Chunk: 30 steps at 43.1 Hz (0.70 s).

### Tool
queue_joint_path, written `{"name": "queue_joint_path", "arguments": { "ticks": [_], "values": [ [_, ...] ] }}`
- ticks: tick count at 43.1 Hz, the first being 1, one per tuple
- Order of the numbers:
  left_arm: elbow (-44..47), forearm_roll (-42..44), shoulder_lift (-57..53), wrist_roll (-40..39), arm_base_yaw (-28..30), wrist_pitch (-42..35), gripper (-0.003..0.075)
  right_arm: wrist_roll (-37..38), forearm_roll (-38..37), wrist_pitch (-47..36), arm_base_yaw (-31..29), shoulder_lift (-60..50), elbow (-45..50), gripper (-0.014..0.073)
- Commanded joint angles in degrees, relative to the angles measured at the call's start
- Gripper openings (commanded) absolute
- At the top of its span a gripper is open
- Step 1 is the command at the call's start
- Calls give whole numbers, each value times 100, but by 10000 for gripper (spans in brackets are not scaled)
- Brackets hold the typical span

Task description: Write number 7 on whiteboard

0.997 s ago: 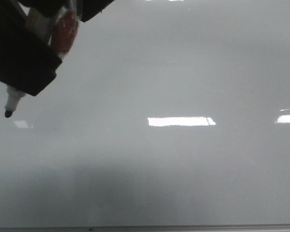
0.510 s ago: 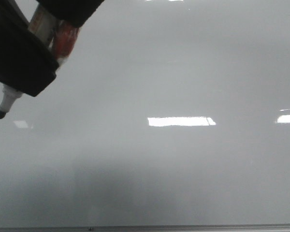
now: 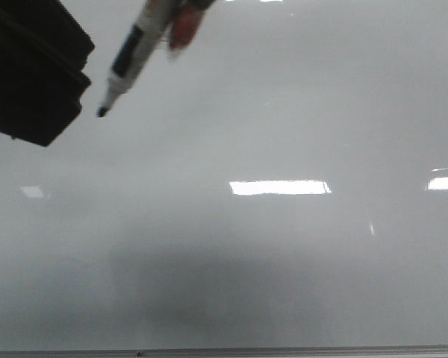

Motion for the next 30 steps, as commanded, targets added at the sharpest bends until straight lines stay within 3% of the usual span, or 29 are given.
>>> {"name": "queue_joint_path", "arguments": {
  "ticks": [1, 12, 20, 30],
  "values": [
    [74, -200, -407, -37, -46, -469, 459, -26, 259, -628, -432, -532, 329, -63],
    [1559, -250, -1833, -197, -46, -1327, 237, -26, 967, -2340, -1138, -1803, 2037, -69],
    [2469, -708, -3093, -197, -46, -1791, -7, -26, 1133, -3265, -1138, -2559, 2942, -69],
    [2553, -918, -3813, -185, -46, -1778, -20, -26, 1139, -3570, -1138, -2840, 3162, -69]
  ]
}}
